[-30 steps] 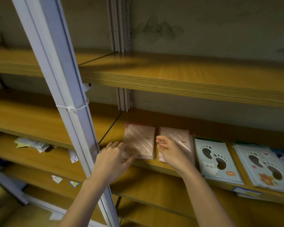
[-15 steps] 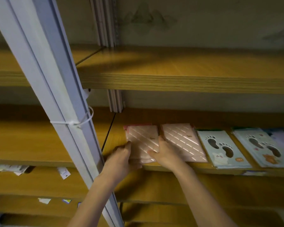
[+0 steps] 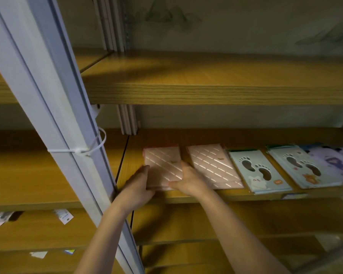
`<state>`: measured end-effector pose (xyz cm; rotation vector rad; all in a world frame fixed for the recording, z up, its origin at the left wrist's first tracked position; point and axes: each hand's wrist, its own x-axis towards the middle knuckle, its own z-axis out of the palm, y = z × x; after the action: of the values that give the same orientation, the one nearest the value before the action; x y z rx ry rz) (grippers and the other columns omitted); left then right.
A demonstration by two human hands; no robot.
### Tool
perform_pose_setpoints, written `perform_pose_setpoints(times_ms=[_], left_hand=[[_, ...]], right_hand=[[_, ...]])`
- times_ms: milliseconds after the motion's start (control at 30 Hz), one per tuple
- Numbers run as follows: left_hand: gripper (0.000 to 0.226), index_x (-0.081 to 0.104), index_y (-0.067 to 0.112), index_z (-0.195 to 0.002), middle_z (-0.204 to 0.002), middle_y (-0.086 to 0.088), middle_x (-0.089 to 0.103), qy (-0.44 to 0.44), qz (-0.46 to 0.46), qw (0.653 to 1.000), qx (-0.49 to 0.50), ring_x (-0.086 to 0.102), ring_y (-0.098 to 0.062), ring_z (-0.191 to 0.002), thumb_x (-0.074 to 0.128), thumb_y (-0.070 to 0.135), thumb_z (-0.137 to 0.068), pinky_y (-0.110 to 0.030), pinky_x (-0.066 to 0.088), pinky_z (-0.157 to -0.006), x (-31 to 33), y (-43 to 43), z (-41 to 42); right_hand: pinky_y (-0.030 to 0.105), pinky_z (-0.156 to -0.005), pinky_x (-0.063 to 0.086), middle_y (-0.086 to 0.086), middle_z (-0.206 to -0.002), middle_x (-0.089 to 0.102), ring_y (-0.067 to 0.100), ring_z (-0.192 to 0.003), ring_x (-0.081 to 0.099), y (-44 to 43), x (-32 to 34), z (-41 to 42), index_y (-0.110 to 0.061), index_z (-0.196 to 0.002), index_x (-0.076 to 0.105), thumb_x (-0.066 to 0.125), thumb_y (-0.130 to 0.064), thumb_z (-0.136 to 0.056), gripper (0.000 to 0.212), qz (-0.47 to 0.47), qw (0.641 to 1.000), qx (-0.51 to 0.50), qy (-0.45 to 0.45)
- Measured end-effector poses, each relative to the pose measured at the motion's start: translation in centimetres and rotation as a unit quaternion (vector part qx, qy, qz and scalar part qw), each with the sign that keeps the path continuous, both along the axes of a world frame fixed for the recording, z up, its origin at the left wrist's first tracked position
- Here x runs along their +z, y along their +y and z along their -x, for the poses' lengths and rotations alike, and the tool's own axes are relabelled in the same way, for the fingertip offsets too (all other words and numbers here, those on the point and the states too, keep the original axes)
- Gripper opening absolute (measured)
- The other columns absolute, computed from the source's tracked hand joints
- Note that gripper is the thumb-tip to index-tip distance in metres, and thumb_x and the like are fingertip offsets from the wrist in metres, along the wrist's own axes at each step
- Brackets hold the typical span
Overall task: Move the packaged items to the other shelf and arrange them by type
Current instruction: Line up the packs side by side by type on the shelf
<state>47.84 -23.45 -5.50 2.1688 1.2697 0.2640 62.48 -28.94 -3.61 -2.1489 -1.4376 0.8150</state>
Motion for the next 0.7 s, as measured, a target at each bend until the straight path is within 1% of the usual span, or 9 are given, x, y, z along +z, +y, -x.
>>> perform_pose_setpoints(times_ms=[133, 267, 400, 433, 467, 533, 567, 633, 700], left_hand=[[0.061, 0.020, 0.010, -0.143, -0.150, -0.006, 0.027, -0.053, 0.011, 0.998, 0.037, 0.026, -0.021, -0.137, 0.052, 0.018, -0.092, -0.030, 0.024, -0.109, -0.1, -0.4, -1.0], [0.042, 0.036, 0.007, -0.133, -0.138, -0.009, 0.042, -0.052, -0.021, 0.997, 0.050, 0.041, -0.022, -0.125, 0.048, 0.009, -0.093, -0.026, 0.034, -0.100, -0.8, -0.3, -1.0], [0.038, 0.038, 0.007, -0.130, -0.134, -0.010, 0.043, -0.026, -0.022, 0.997, 0.073, 0.044, -0.022, -0.121, 0.044, 0.007, -0.093, -0.023, 0.035, -0.093, -0.8, 0.3, -0.9], [0.038, 0.037, 0.007, -0.130, -0.134, -0.011, 0.042, -0.020, -0.024, 0.996, 0.079, 0.042, -0.023, -0.122, 0.044, 0.006, -0.093, -0.023, 0.035, -0.093, -0.8, 0.4, -0.9], [0.038, 0.036, 0.007, -0.131, -0.137, -0.012, 0.039, -0.012, -0.036, 0.996, 0.082, 0.037, -0.024, -0.126, 0.043, 0.007, -0.093, -0.025, 0.033, -0.099, -0.8, 0.3, -1.0], [0.048, 0.028, 0.007, -0.139, -0.148, -0.014, 0.026, 0.013, -0.076, 0.993, 0.089, 0.019, -0.027, -0.138, 0.041, 0.008, -0.093, -0.034, 0.022, -0.112, -0.7, -0.1, -1.7], [0.051, 0.024, 0.008, -0.141, -0.150, -0.014, 0.022, 0.007, -0.090, 0.992, 0.089, 0.014, -0.027, -0.140, 0.040, 0.006, -0.093, -0.034, 0.018, -0.113, -0.5, -0.6, -2.2], [0.053, 0.027, 0.008, -0.140, -0.149, -0.014, 0.026, -0.037, -0.118, 0.990, 0.071, 0.019, -0.026, -0.139, 0.043, 0.002, -0.090, -0.031, 0.022, -0.110, -0.1, -1.5, -3.8], [0.052, 0.031, 0.007, -0.139, -0.147, -0.015, 0.031, -0.067, -0.114, 0.990, 0.047, 0.023, -0.027, -0.137, 0.047, 0.005, -0.090, -0.034, 0.024, -0.110, 0.2, -2.3, -5.8]], right_hand=[[0.030, -0.100, 0.038, 0.003, -0.146, 0.038, 0.025, -0.132, 0.040, 0.4, -0.6, 0.4, -0.020, -0.143, 0.032, 0.068, -0.028, -0.084, 0.070, -0.022, 1.000, -0.009, 0.021], [0.033, -0.105, 0.040, 0.003, -0.145, 0.040, 0.025, -0.131, 0.042, 1.3, -1.5, 1.3, -0.018, -0.139, 0.040, 0.071, -0.025, -0.082, 0.066, -0.040, 0.998, -0.019, 0.048], [0.033, -0.106, 0.037, 0.004, -0.147, 0.036, 0.025, -0.133, 0.038, 1.6, -1.7, 1.9, -0.017, -0.139, 0.040, 0.068, -0.022, -0.084, 0.062, -0.049, 0.998, -0.003, 0.037], [0.033, -0.106, 0.036, 0.005, -0.146, 0.036, 0.026, -0.133, 0.038, 1.6, -1.6, 1.8, -0.017, -0.140, 0.038, 0.067, -0.023, -0.085, 0.062, -0.051, 0.998, 0.005, 0.034], [0.033, -0.105, 0.036, 0.006, -0.146, 0.037, 0.026, -0.132, 0.038, 1.4, -1.5, 1.6, -0.016, -0.141, 0.036, 0.066, -0.024, -0.086, 0.064, -0.049, 0.998, 0.010, 0.033], [0.034, -0.105, 0.037, 0.007, -0.146, 0.038, 0.026, -0.132, 0.040, 0.8, -1.1, 0.5, -0.016, -0.144, 0.029, 0.062, -0.029, -0.088, 0.067, -0.055, 0.998, 0.000, 0.040], [0.036, -0.107, 0.037, 0.006, -0.147, 0.037, 0.025, -0.133, 0.039, 0.3, -0.7, -0.3, -0.016, -0.146, 0.026, 0.060, -0.030, -0.089, 0.068, -0.065, 0.997, -0.014, 0.048], [0.036, -0.108, 0.037, 0.003, -0.148, 0.037, 0.022, -0.133, 0.040, -0.9, -0.1, -2.5, -0.019, -0.146, 0.026, 0.057, -0.030, -0.091, 0.064, -0.097, 0.993, -0.048, 0.041], [0.033, -0.105, 0.038, 0.001, -0.144, 0.041, 0.019, -0.129, 0.043, -2.4, 0.5, -5.1, -0.020, -0.143, 0.032, 0.056, -0.028, -0.092, 0.057, -0.121, 0.989, -0.088, 0.012]])
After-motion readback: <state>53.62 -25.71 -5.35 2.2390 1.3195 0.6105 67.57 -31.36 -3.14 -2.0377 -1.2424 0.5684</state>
